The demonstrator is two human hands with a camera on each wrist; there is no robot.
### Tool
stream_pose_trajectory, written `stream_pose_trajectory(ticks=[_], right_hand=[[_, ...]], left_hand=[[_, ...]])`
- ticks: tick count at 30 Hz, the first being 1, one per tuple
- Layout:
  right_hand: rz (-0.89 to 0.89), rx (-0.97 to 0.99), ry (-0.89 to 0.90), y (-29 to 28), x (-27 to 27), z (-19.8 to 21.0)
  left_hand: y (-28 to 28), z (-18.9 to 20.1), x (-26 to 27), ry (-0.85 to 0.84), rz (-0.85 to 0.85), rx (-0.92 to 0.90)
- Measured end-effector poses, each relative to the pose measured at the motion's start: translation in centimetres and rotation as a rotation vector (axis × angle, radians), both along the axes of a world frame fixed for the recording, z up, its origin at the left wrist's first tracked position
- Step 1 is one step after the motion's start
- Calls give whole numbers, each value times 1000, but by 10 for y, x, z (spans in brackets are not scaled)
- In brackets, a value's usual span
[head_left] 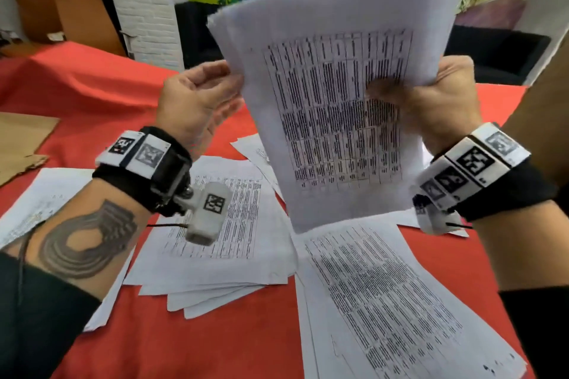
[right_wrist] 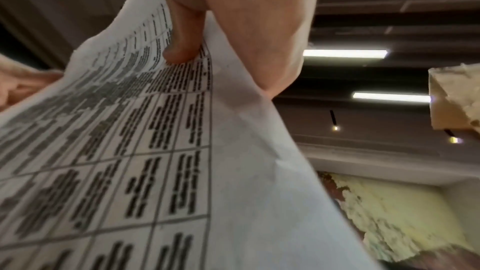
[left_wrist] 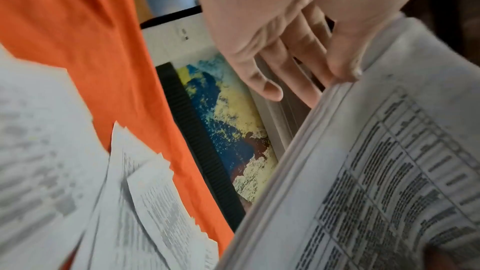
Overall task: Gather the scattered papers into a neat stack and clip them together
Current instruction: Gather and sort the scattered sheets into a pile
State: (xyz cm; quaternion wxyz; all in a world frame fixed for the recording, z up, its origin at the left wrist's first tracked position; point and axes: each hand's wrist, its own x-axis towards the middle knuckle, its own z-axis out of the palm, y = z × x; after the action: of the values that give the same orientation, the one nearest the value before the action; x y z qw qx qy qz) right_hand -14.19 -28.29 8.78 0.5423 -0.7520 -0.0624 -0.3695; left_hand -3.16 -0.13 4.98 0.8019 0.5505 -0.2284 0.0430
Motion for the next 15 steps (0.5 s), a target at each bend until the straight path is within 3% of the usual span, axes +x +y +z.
stream_pose_trajectory(ticks=[2,5,9,11,15], right_hand=[[61,100,-53,9,-2,3],[31,210,-92,20,6,4],[35,185,-86,36,19,-5],[70,165,-60,42,20,-16],[-34,263,54,48,22,-46]], left_hand=[[-9,-1,-5,35,-115,-3],[-23,-1,-21,1,-178,168],[-32,3,-24,-249,255,385],[-33,-4,-24,-313,324,441],[-29,-35,-23,-137,218,229]])
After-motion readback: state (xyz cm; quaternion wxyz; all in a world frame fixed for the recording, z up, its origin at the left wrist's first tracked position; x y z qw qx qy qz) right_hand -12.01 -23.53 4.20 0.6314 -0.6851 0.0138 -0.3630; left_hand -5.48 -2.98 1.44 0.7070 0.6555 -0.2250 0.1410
